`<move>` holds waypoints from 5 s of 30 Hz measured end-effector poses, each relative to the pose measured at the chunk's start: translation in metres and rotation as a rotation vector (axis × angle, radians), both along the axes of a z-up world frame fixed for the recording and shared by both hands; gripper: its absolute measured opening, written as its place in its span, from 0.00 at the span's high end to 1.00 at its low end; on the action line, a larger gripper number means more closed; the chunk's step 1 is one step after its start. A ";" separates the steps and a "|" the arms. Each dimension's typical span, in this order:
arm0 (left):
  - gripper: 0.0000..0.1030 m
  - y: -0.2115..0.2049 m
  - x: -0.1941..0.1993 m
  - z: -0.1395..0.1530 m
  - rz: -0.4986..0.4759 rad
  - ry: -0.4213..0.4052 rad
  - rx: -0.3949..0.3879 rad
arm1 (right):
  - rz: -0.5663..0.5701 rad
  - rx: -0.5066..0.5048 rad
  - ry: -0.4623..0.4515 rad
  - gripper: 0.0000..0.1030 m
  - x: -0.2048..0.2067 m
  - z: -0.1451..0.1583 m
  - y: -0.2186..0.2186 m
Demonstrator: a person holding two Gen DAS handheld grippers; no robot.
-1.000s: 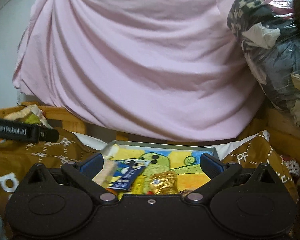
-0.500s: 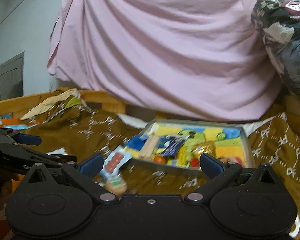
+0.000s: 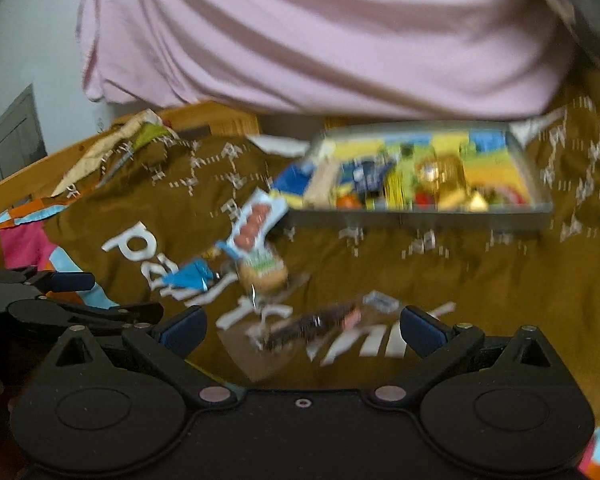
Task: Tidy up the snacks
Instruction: 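Raise both tools back from the tray toward the remaining snacks, then grasp the round biscuit pack with left tool while right tool grasps the dried meat pack, then carry the biscuit pack into the tray with left tool while right tool carries the meat pack there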
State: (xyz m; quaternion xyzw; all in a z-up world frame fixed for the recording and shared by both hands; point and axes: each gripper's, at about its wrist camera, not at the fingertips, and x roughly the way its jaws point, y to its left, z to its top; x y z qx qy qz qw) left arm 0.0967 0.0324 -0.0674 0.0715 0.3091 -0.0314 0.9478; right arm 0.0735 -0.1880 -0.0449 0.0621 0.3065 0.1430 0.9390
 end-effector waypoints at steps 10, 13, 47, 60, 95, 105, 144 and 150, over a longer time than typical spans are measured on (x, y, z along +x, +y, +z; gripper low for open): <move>0.00 -0.001 0.009 -0.004 -0.021 0.027 0.003 | -0.004 -0.012 0.090 0.01 0.015 -0.016 0.005; 0.00 -0.002 0.012 -0.004 -0.030 0.033 0.006 | 0.003 -0.015 0.099 0.01 0.017 -0.018 0.007; 0.00 -0.029 0.081 0.014 -0.132 0.060 -0.044 | 0.071 0.061 0.188 0.01 0.063 -0.041 0.011; 0.19 -0.064 0.126 -0.011 -0.314 0.237 -0.020 | 0.042 -0.033 0.178 0.29 0.076 -0.047 0.003; 0.46 -0.086 0.125 -0.018 -0.288 0.337 0.039 | 0.107 0.140 0.254 0.79 0.084 -0.039 -0.010; 0.48 -0.083 0.101 0.004 -0.239 0.314 -0.006 | 0.111 0.145 0.172 0.93 0.074 -0.015 -0.023; 0.47 -0.206 0.275 0.030 -0.080 0.035 -0.177 | -0.281 -0.110 -0.140 0.93 0.206 -0.031 -0.149; 0.47 -0.212 0.280 0.020 -0.081 0.068 -0.172 | -0.282 -0.095 -0.125 0.92 0.210 -0.033 -0.151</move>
